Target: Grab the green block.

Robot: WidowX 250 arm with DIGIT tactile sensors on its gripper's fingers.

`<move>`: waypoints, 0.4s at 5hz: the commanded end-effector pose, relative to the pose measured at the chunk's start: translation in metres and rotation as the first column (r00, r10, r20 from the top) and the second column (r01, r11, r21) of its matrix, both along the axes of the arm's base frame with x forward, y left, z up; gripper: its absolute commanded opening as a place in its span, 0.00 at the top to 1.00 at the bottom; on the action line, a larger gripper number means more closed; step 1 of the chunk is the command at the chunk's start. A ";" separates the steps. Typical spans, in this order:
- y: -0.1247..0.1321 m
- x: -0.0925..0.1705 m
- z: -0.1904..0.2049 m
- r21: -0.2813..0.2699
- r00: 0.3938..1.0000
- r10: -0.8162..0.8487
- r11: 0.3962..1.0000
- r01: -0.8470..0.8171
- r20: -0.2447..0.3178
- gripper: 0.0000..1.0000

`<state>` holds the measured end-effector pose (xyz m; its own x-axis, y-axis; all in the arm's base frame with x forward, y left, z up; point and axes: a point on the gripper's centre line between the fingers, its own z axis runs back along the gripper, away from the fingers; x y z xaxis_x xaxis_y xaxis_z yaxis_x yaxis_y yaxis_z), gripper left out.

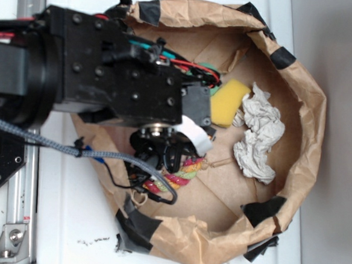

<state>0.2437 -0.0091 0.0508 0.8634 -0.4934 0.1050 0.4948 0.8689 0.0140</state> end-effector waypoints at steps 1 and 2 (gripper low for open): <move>0.028 0.002 -0.016 -0.008 0.995 0.091 0.996 -0.091 -0.032 0.00; 0.019 0.003 -0.025 -0.015 0.995 0.082 0.996 -0.083 -0.052 0.02</move>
<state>0.2392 0.0134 0.0239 0.9108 -0.4109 0.0403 0.4124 0.9101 -0.0400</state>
